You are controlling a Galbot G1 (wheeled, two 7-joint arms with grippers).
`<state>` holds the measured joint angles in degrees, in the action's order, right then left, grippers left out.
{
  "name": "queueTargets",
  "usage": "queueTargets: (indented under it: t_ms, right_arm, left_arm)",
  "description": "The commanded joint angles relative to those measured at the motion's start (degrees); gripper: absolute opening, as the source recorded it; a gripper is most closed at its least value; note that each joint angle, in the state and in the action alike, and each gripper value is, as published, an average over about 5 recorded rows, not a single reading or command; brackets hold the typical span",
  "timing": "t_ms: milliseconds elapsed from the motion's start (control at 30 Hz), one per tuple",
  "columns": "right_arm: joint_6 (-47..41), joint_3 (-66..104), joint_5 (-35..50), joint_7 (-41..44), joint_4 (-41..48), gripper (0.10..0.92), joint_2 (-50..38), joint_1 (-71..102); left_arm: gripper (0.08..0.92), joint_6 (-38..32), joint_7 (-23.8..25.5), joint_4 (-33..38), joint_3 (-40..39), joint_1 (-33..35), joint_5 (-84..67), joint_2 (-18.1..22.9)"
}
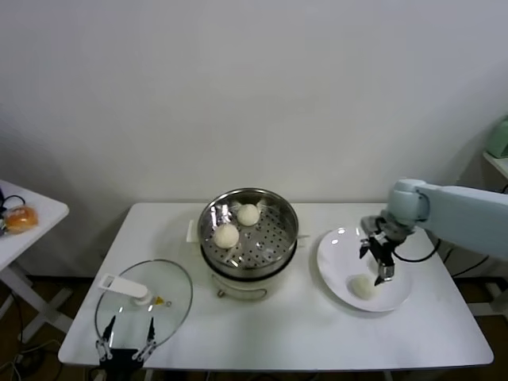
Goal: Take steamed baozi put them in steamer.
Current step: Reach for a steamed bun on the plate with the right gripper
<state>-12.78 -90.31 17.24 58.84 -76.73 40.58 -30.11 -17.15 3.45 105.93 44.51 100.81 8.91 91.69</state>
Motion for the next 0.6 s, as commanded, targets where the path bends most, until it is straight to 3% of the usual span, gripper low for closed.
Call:
queueTargets:
  t_ms: [33,600]
  right_arm:
    - [-0.9,7.3,-6.2,-1.4,1.6,0.823,-1.3,9.9]
    - [-1.4,13.7,-8.2,-2.1,5.7,0.823,0.3,15.9]
  left_arm:
    - [0.823,0.1,0.0,-0.3,0.0,0.1,0.2,-0.1]
    - [0.823,0.7,0.2,0.1,-0.3,0.0,0.6,-0.3]
